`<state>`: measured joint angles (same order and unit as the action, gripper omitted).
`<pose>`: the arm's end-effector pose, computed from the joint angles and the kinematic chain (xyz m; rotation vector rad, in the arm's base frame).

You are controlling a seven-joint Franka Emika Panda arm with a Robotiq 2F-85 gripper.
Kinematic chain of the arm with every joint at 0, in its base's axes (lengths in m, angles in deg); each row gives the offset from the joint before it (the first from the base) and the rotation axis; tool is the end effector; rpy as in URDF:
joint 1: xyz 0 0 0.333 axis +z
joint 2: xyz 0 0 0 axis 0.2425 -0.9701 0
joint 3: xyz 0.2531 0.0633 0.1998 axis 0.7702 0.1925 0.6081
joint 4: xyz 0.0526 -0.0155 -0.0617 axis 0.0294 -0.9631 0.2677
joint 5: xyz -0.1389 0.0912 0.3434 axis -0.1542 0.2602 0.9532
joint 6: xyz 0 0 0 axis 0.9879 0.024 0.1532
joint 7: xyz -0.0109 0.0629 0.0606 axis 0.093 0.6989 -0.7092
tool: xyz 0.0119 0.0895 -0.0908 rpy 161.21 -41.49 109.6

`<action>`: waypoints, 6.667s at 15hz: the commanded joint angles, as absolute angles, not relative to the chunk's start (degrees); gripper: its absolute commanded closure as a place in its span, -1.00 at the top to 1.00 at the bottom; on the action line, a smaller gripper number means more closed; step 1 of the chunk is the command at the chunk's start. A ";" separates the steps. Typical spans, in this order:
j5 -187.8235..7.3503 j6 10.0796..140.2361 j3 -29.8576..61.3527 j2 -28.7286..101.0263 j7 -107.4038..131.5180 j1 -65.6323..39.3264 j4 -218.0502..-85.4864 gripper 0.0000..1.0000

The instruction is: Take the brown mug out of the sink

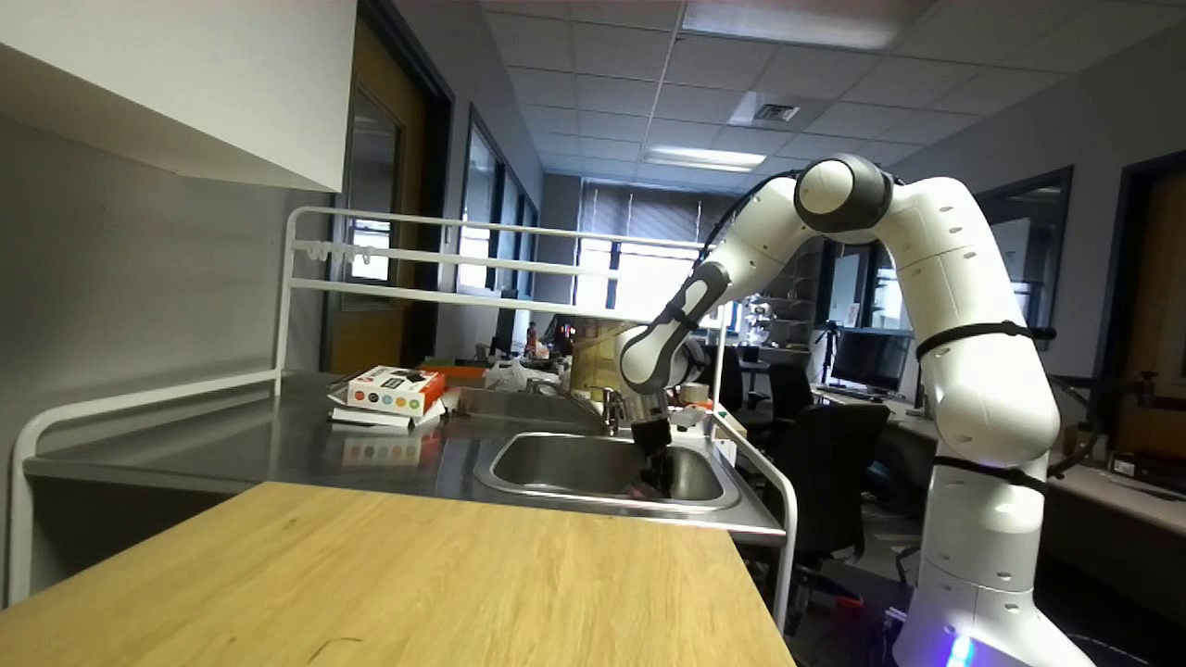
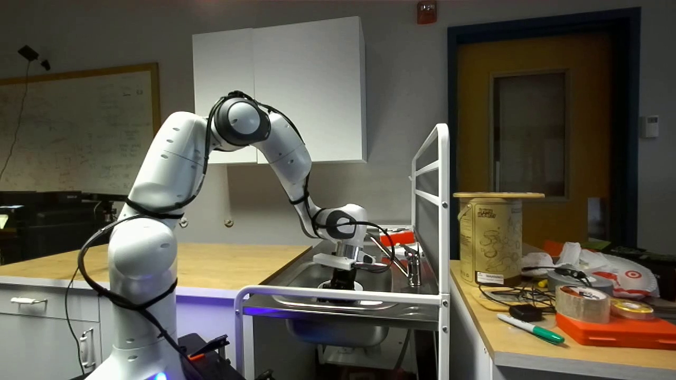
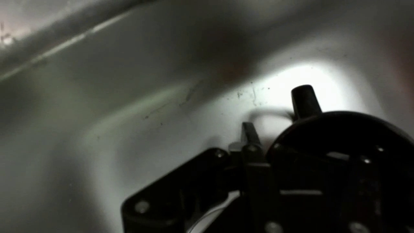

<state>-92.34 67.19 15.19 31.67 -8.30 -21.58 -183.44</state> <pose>0.5061 -0.1136 0.2042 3.0815 0.1989 -0.5190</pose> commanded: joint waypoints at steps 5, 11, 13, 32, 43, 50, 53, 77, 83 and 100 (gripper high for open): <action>-90.73 65.19 15.97 34.23 -11.20 -22.77 -182.13 -0.75; -88.94 62.69 16.40 39.32 -11.67 -22.32 -180.98 -0.75; -87.35 61.69 16.51 40.40 -12.25 -22.39 -180.04 -0.75; -86.36 56.16 18.76 34.99 -12.85 -19.01 -178.70 1.00; -89.11 56.77 18.24 31.25 -12.87 -20.00 -179.27 -0.21; -89.45 56.81 18.20 31.92 -12.50 -20.36 -179.11 -0.75; -89.23 56.76 18.31 32.54 -12.47 -20.32 -179.11 -0.71; -87.31 61.37 19.27 50.66 -12.53 -16.25 -181.07 -0.71; -90.11 65.64 22.37 49.98 -10.36 -12.03 -179.25 -0.71; -95.65 68.20 28.75 44.70 -7.72 -4.27 -167.58 -0.71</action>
